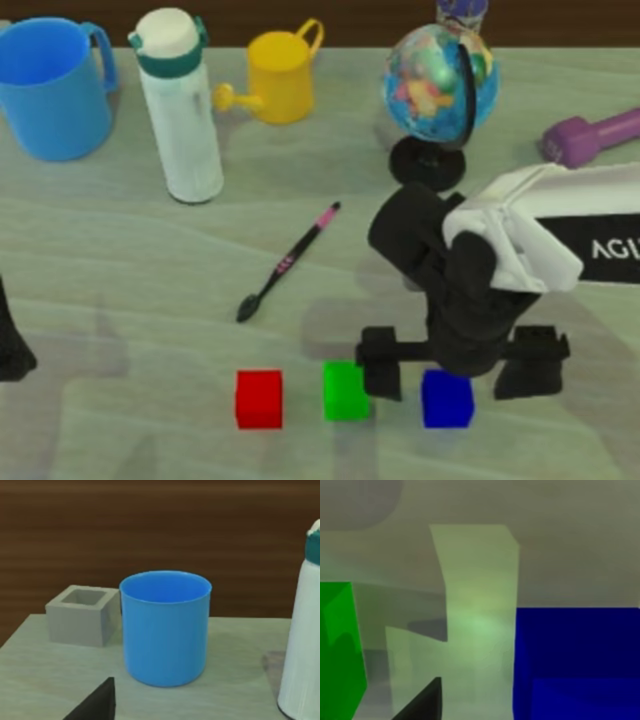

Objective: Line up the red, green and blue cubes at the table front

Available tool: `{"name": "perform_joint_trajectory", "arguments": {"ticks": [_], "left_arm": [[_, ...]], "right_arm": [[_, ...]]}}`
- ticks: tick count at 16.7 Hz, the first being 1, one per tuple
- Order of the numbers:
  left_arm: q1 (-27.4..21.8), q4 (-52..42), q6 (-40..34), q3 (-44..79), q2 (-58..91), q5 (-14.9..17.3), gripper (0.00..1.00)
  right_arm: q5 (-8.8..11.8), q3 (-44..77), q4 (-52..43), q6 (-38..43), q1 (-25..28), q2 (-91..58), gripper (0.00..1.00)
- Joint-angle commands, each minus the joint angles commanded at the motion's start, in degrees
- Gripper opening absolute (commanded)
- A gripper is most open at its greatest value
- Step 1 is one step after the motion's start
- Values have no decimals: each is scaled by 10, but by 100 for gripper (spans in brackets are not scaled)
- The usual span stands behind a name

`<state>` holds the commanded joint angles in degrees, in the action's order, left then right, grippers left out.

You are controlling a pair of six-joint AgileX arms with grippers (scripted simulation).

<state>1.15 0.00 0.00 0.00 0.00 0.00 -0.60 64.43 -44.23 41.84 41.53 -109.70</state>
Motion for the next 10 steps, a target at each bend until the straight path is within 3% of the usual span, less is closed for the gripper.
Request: {"name": "perform_joint_trajectory", "arguments": {"ticks": [10], "left_arm": [[0,0,0,0,0,0,100]], "right_arm": [[0,90,-153,-1,6,63,100]]}}
